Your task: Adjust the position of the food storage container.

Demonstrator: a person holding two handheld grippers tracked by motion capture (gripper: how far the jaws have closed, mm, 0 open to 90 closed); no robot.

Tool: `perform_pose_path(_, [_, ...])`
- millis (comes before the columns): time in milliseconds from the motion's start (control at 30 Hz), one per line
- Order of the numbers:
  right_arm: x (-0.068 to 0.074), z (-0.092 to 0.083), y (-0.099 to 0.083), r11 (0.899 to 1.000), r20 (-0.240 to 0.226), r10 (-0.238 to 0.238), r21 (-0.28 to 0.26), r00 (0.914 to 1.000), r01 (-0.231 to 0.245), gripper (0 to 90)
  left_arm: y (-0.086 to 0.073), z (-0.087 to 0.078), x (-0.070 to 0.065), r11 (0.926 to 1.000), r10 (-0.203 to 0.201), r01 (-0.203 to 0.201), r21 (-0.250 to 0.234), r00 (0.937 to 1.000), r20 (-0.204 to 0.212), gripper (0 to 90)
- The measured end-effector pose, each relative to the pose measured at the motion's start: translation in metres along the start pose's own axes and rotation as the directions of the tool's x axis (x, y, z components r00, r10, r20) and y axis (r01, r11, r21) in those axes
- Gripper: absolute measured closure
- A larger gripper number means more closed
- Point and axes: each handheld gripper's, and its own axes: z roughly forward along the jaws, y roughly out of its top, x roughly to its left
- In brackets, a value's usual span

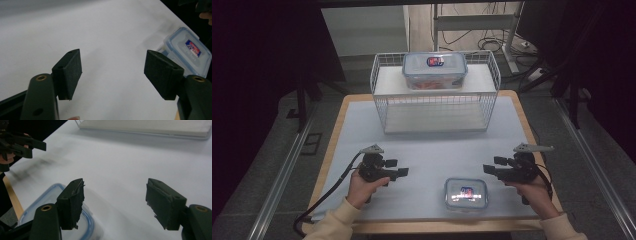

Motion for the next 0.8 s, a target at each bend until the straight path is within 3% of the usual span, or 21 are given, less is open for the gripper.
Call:
perform_pose_path(667, [0.007,-0.016,-0.024,0.999,0.012,-0.048,0.022,0.9988,0.047,37.4,-0.005,0.012,0.001,0.9992,0.003,-0.002,0.041,1.0,-0.008,27.8])
perform_pose_path(733, [0.01,-0.019,-0.026,0.998,0.007,-0.061,0.02,0.9981,0.061,43.0,-0.005,0.013,0.001,0.9992,0.002,-0.002,0.041,1.0,-0.007,27.7])
perform_pose_path(800, [0.013,-0.022,-0.026,0.997,0.005,-0.078,0.017,0.997,0.078,54.7,-0.005,0.014,0.001,0.999,0.0,0.0,0.046,1.0,-0.008,27.5])
